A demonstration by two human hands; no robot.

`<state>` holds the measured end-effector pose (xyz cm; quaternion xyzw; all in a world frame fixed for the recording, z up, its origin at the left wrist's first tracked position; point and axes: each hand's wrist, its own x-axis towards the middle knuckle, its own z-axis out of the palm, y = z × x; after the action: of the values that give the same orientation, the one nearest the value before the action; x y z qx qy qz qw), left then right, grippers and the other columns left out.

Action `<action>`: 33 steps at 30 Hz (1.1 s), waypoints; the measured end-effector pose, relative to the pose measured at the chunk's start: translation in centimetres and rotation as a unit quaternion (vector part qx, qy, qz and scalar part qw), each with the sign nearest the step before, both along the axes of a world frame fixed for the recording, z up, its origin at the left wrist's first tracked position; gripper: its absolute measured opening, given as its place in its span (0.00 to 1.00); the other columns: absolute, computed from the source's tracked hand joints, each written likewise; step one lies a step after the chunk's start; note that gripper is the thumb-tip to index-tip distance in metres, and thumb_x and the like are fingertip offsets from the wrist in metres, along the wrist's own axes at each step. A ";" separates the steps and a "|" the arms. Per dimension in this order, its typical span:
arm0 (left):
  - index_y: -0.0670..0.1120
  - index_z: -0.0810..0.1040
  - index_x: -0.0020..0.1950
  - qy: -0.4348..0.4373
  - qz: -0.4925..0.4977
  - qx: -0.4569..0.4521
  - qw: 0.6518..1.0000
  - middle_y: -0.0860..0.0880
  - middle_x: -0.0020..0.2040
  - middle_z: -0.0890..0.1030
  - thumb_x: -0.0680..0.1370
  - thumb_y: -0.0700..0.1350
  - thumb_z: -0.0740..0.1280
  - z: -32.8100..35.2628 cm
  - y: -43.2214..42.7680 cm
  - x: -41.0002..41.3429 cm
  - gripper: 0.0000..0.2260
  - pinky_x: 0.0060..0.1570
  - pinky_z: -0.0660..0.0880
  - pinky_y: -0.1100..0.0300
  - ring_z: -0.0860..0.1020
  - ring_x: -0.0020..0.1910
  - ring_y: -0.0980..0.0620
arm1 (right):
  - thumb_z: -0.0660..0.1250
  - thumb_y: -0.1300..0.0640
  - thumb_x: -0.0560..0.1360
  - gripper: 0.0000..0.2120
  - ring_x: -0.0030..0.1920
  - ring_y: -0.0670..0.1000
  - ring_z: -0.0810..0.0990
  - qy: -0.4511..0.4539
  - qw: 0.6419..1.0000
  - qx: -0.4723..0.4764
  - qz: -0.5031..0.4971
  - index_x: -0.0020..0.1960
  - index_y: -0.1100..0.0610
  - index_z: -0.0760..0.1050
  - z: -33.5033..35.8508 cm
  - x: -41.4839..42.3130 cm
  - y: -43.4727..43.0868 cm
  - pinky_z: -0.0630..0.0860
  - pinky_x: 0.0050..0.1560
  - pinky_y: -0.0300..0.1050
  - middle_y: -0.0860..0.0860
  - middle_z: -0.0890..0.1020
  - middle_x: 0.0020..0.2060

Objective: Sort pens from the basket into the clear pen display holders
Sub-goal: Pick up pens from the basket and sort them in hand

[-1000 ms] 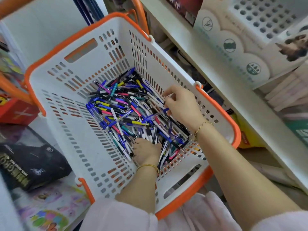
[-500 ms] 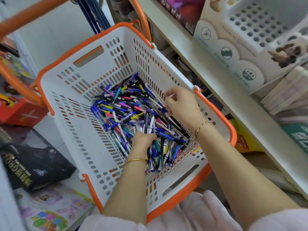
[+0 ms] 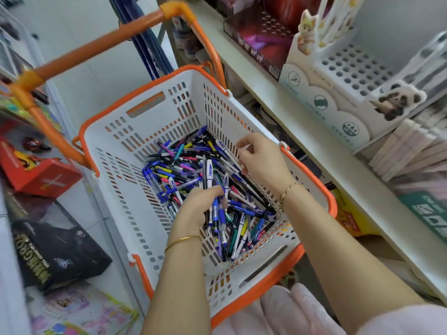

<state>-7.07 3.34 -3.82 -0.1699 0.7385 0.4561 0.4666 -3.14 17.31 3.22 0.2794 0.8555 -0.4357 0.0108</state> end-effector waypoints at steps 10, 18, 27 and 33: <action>0.40 0.73 0.41 -0.216 0.253 0.263 0.905 0.49 0.32 0.75 0.78 0.41 0.62 4.7 1.0 -0.5 0.07 0.27 0.73 0.65 0.74 0.25 0.55 | 0.58 0.62 0.78 0.11 0.43 0.54 0.82 0.020 1.000 0.013 0.002 0.55 0.56 0.76 2.5 -0.4 0.4 0.80 0.47 0.56 0.53 0.82 0.46; 0.42 0.75 0.40 -0.178 0.285 0.228 0.914 0.48 0.30 0.78 0.77 0.43 0.63 3.8 2.4 1.0 0.07 0.33 0.73 0.61 0.75 0.25 0.52 | 0.58 0.60 0.80 0.09 0.40 0.50 0.81 0.030 0.999 0.031 0.014 0.57 0.56 0.74 3.7 -0.5 0.7 0.80 0.46 0.50 0.53 0.80 0.51; 0.36 0.74 0.53 -0.009 0.182 0.371 0.911 0.44 0.36 0.80 0.77 0.39 0.66 10.8 7.0 0.6 0.08 0.29 0.77 0.60 0.79 0.29 0.53 | 0.59 0.64 0.77 0.08 0.29 0.45 0.80 0.126 0.988 -0.042 -0.076 0.53 0.57 0.75 7.8 1.1 3.7 0.77 0.29 0.40 0.54 0.81 0.38; 0.37 0.78 0.46 0.071 0.037 0.448 0.891 0.48 0.31 0.81 0.77 0.36 0.65 17.6 15.2 4.0 0.04 0.28 0.76 0.63 0.79 0.28 0.55 | 0.59 0.68 0.77 0.11 0.28 0.46 0.79 0.249 0.954 -0.041 -0.159 0.49 0.54 0.75 14.4 8.0 9.5 0.73 0.26 0.39 0.56 0.81 0.35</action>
<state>-3.06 18.51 13.77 0.0627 0.4803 0.7659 0.4228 4.86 26.84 17.61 0.2941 0.7570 -0.5220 -0.2608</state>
